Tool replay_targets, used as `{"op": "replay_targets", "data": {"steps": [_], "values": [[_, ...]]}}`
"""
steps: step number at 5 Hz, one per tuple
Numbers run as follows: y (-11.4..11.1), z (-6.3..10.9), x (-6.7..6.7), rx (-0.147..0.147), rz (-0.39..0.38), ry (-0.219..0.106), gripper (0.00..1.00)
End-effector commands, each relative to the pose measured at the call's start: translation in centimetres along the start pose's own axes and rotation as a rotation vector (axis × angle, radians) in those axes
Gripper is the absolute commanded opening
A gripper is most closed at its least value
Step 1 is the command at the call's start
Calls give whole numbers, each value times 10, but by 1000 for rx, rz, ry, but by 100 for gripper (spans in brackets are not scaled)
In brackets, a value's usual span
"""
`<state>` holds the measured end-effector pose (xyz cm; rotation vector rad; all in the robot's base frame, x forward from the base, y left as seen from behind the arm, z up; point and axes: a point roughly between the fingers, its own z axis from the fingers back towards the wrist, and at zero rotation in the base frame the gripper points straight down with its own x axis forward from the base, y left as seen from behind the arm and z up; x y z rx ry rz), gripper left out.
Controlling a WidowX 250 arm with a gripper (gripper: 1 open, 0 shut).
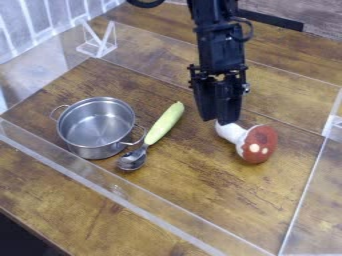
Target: Remove the mushroom from the silver pot and put it on the table
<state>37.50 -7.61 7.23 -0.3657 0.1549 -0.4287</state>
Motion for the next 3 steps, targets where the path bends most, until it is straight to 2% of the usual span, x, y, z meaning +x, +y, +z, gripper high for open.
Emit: {"op": "replay_targets", "data": {"steps": [1, 2, 3], "values": [[-18, 30, -3, 47, -11, -82, 100], [-23, 28, 0, 76, 5, -94, 100], [-29, 41, 0, 113, -48, -82, 100]]}}
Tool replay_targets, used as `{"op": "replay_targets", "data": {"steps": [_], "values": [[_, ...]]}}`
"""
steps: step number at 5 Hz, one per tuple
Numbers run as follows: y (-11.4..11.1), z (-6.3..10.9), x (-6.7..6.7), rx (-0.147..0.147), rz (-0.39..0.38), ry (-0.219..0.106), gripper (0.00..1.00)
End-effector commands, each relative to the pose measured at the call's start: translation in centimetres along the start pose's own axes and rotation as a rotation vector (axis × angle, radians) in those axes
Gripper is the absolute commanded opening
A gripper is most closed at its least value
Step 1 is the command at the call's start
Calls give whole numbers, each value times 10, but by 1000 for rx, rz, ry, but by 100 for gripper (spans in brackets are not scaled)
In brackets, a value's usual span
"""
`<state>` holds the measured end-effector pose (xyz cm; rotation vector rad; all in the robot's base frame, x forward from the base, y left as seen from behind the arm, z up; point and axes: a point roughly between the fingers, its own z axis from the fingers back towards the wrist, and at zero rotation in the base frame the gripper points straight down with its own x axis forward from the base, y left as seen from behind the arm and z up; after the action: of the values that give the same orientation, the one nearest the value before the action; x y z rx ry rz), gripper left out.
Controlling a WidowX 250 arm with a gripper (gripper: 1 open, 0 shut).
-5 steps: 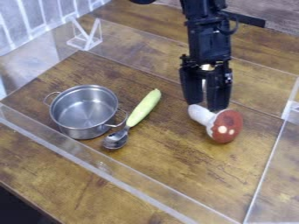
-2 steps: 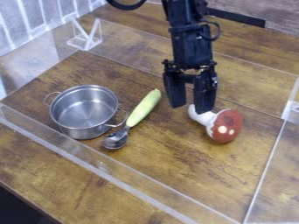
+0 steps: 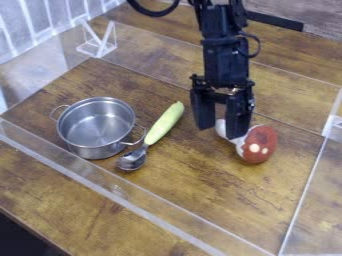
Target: Remove the mushroom from the silver pot and put it on the table
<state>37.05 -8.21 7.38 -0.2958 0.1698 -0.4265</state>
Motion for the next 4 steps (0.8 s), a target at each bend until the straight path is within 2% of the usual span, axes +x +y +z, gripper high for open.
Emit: {"op": "replay_targets", "data": {"steps": [1, 3, 4], "values": [[-23, 56, -1, 77, -107, -103, 100], [-9, 62, 20, 174, -106, -137, 100], [-10, 52, 20, 184, -37, -174, 100]]}}
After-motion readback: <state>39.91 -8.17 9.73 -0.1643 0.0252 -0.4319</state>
